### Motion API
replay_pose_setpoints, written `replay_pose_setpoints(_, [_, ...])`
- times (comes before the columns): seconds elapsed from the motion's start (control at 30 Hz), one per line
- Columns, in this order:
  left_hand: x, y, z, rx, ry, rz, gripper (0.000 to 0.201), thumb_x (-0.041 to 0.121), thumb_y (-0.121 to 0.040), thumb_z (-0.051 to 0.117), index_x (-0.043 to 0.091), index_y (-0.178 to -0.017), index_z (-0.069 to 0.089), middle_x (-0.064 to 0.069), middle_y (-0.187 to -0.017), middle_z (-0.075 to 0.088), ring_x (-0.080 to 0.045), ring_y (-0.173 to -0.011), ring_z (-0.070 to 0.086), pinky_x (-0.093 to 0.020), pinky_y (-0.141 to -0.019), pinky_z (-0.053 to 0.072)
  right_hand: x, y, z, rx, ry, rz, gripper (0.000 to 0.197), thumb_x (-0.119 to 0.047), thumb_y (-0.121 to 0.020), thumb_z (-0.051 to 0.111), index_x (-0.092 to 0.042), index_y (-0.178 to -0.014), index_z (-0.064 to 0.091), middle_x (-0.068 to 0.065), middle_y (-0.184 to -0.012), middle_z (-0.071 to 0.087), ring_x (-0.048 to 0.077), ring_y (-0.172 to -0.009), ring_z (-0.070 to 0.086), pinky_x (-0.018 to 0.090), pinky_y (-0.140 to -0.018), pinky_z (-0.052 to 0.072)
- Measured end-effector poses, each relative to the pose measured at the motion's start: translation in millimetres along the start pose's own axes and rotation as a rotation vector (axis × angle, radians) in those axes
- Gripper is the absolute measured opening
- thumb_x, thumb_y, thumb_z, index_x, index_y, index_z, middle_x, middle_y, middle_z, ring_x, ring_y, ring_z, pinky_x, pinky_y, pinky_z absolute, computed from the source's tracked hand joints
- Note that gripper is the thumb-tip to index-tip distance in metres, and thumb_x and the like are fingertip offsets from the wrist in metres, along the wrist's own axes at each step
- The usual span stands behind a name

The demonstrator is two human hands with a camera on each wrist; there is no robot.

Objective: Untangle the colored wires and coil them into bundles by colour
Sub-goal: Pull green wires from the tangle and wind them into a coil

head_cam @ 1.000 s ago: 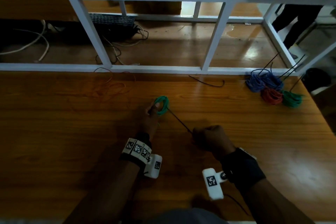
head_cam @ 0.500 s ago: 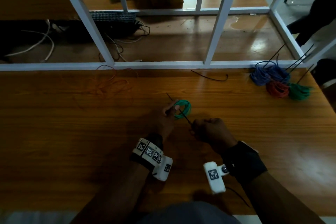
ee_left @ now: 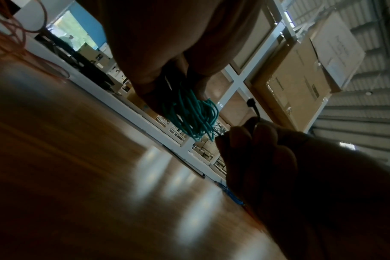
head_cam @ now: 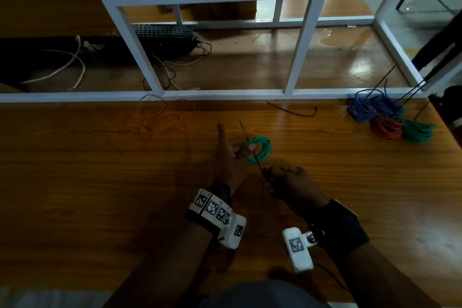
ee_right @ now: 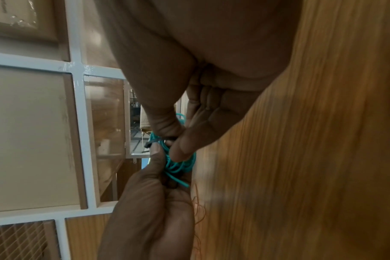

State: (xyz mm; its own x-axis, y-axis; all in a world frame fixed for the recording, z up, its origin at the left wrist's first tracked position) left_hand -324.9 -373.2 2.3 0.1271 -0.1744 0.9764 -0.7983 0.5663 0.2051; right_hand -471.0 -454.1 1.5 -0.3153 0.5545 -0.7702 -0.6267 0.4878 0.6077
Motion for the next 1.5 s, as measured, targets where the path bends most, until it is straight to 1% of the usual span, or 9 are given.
replay_pose_setpoints(0.1, [-3.8,-3.4,0.1,-0.002,0.024,-0.067,0.045,0.019,-0.094,0.064,0.012,-0.136,0.050,-0.003,-0.118,0.065,-0.017,-0.106,0.064,-0.012,-0.068,0.052,-3.1,2.8,1.0,-0.011,-0.033,-0.008,0.015,-0.007,-0.098,0.059,0.005,-0.099,0.069,0.019,-0.085,0.070,0.019,-0.069,0.068,0.029,-0.062,0.051])
replay_pose_setpoints(0.2, [-2.3,-3.9,-6.2,0.005,0.057,-0.101,0.037,0.024,-0.093,0.064,0.009,-0.127,0.061,-0.004,-0.120,0.067,-0.018,-0.109,0.064,-0.021,-0.079,0.055,-8.4,9.6,-1.5,-0.009,-0.048,-0.025,0.021,-0.014,-0.103,0.057,0.002,-0.108,0.070,0.020,-0.092,0.076,0.028,-0.077,0.073,0.036,-0.067,0.055])
replay_pose_setpoints(0.4, [5.7,-2.4,-22.3,0.035,0.033,-0.100,0.034,0.026,-0.093,0.064,0.018,-0.127,0.064,0.000,-0.123,0.066,-0.013,-0.107,0.064,-0.031,-0.088,0.056,-8.9,28.6,-16.3,0.094,0.281,-0.362,0.012,-0.019,-0.096,0.072,-0.010,-0.101,0.077,0.002,-0.094,0.080,0.024,-0.089,0.077,0.051,-0.077,0.063])
replay_pose_setpoints(0.53, [13.6,5.4,-23.9,0.018,-0.019,-0.052,0.033,0.022,-0.095,0.061,0.015,-0.128,0.062,0.003,-0.116,0.065,0.000,-0.091,0.062,-0.014,-0.068,0.054,-13.4,40.9,-11.7,0.165,0.493,-0.615,0.022,-0.034,-0.084,0.084,-0.023,-0.102,0.079,-0.015,-0.098,0.078,0.001,-0.090,0.073,0.027,-0.068,0.062])
replay_pose_setpoints(0.63, [19.3,12.5,-18.8,-0.001,-0.072,-0.039,0.032,0.020,-0.097,0.059,0.012,-0.128,0.061,0.001,-0.112,0.064,-0.004,-0.089,0.061,-0.009,-0.065,0.052,-18.1,40.8,-1.2,0.190,0.515,-0.698,0.026,-0.028,-0.082,0.087,-0.019,-0.105,0.079,-0.015,-0.097,0.077,-0.004,-0.087,0.072,0.025,-0.065,0.061])
replay_pose_setpoints(0.83, [18.2,18.7,-13.4,-0.042,-0.036,-0.117,0.038,0.022,-0.098,0.057,0.009,-0.134,0.053,-0.003,-0.122,0.056,-0.017,-0.114,0.054,-0.012,-0.073,0.047,-16.5,30.2,3.9,0.235,0.540,-0.741,0.010,-0.023,-0.087,0.083,-0.021,-0.097,0.081,-0.016,-0.092,0.077,-0.002,-0.084,0.072,0.037,-0.066,0.062])
replay_pose_setpoints(1.17, [7.5,24.0,-10.9,-0.116,-0.042,-0.143,0.040,0.015,-0.101,0.050,0.005,-0.140,0.046,-0.006,-0.126,0.050,-0.012,-0.107,0.049,-0.004,-0.064,0.048,-36.4,19.6,-0.1,0.266,0.391,-0.789,0.021,-0.021,-0.090,0.080,-0.012,-0.109,0.080,-0.002,-0.106,0.078,0.009,-0.088,0.076,0.037,-0.064,0.065])
replay_pose_setpoints(1.4, [8.5,23.1,-11.3,-0.108,-0.085,-0.157,0.025,0.019,-0.101,0.052,0.019,-0.126,0.052,0.000,-0.124,0.051,-0.015,-0.109,0.052,-0.025,-0.084,0.048,-42.5,15.6,7.1,0.226,0.497,-0.776,0.019,-0.021,-0.092,0.077,-0.015,-0.109,0.080,-0.005,-0.105,0.077,0.005,-0.086,0.075,0.037,-0.065,0.065])
replay_pose_setpoints(1.5, [6.6,25.3,-12.1,-0.149,-0.158,-0.123,0.033,0.013,-0.102,0.049,0.006,-0.135,0.049,-0.010,-0.131,0.054,-0.026,-0.119,0.053,-0.028,-0.088,0.049,-40.9,16.8,10.6,0.221,0.529,-0.801,0.018,-0.023,-0.092,0.076,-0.016,-0.109,0.079,-0.006,-0.105,0.076,0.002,-0.087,0.074,0.033,-0.064,0.064])
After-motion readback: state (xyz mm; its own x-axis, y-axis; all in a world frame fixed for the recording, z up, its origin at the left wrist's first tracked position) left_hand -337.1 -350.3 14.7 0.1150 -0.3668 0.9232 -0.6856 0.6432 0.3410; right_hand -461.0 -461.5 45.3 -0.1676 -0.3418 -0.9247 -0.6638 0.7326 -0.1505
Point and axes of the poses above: each hand's wrist, its own y-axis away from the middle knuckle, its own z-axis out of the palm, x = y × z, the point moved 3 cm from there along -y, towards the middle knuckle
